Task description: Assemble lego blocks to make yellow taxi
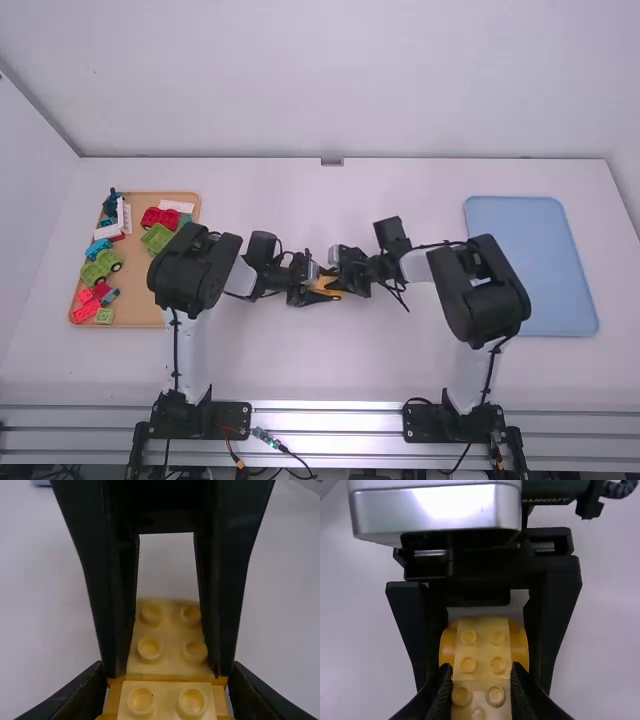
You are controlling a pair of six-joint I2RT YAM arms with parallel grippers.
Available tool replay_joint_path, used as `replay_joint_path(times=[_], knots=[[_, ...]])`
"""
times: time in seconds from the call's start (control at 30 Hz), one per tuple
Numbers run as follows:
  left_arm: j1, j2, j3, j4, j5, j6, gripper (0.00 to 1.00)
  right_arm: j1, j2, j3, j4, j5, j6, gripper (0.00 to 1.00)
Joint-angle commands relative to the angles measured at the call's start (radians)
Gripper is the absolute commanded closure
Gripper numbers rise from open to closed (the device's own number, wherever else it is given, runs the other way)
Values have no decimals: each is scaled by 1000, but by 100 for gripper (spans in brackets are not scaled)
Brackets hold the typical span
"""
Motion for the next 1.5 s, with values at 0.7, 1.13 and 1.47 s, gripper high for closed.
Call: replay_joint_path(times=[0.7,1.13,1.47], knots=[[2,11,-2,-10,-60,2,60,-14,-90,-6,-74,-2,-11,25],[2,11,-4,-11,-62,2,64,-93,-142,-6,-138,-35,-33,100],[2,11,-3,-9,-59,2,71,-66,-142,-57,-114,52,-36,100]])
